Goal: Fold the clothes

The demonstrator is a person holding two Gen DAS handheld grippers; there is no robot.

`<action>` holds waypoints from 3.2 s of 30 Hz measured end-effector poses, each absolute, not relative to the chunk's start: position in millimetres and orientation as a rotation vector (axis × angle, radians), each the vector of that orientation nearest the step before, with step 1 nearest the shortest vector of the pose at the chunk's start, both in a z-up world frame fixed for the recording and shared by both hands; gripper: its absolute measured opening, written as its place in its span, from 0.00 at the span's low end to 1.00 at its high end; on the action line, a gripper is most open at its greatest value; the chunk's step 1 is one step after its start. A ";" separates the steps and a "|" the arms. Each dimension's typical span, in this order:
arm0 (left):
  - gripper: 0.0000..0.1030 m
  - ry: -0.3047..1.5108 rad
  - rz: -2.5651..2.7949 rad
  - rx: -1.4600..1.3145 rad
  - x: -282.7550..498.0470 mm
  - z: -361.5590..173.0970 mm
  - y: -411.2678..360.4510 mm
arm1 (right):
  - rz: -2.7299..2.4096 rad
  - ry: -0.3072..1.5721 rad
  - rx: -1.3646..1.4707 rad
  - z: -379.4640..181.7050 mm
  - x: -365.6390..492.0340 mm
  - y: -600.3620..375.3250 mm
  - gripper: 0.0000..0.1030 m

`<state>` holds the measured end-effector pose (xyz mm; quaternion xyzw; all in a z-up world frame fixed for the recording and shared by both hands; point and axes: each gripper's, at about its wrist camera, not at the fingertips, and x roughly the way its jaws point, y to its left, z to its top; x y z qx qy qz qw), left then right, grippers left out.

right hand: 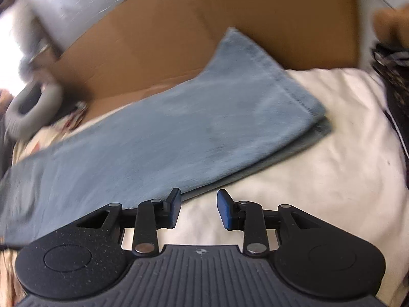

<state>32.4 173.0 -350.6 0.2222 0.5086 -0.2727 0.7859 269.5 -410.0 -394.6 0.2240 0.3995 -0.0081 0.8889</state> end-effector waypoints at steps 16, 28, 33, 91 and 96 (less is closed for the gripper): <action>0.14 1.152 -0.577 0.560 37.8 -362.9 160.7 | -0.161 0.732 0.711 -415.3 278.7 -466.0 0.44; 0.14 1.158 -0.576 0.543 38.5 -366.5 162.3 | -0.180 0.674 0.770 -427.1 284.2 -472.2 0.45; 0.14 1.159 -0.574 0.535 38.9 -367.1 162.9 | -0.189 0.662 0.781 -428.3 291.2 -475.3 0.44; 0.11 1.369 -0.672 0.657 76.4 -350.9 150.1 | -0.126 0.887 0.607 -380.3 351.6 -509.3 0.08; 0.10 1.356 -0.702 0.701 74.1 -344.5 149.2 | -0.087 0.920 0.560 -368.9 357.3 -506.9 0.08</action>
